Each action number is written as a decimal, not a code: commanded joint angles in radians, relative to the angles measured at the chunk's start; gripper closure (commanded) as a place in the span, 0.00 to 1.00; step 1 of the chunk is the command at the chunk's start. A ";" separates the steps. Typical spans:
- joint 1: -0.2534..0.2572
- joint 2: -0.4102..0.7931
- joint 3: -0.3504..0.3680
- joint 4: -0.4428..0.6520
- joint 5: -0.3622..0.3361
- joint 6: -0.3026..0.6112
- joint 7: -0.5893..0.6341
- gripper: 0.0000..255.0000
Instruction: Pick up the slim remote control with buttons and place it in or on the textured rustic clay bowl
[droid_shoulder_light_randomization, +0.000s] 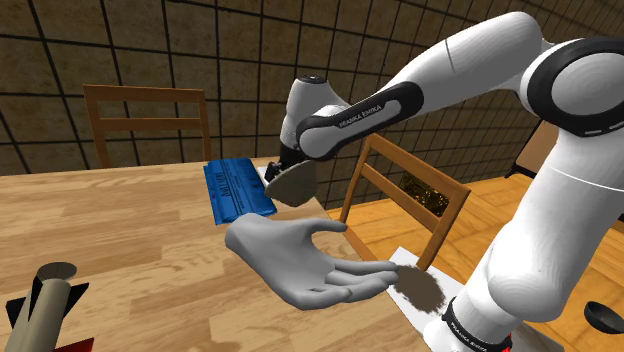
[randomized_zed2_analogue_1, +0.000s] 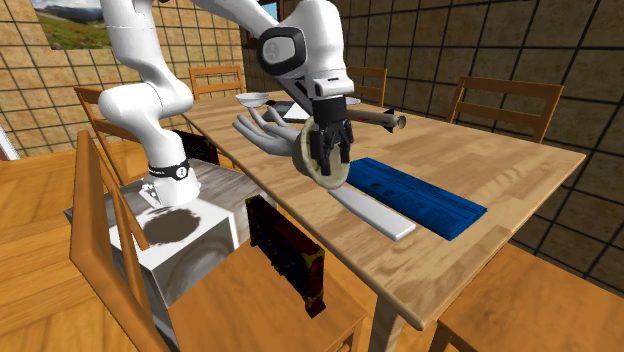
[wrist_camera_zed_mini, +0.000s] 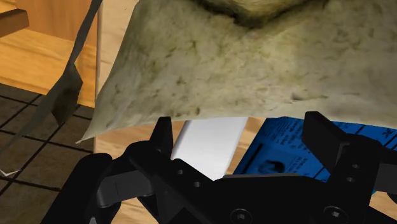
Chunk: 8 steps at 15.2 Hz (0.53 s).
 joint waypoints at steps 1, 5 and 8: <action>-0.001 0.067 -0.003 -0.010 -0.007 0.023 0.002 0.00; -0.001 0.094 -0.006 -0.012 -0.019 0.052 0.011 0.00; -0.001 0.094 -0.006 -0.012 -0.019 0.052 0.010 0.00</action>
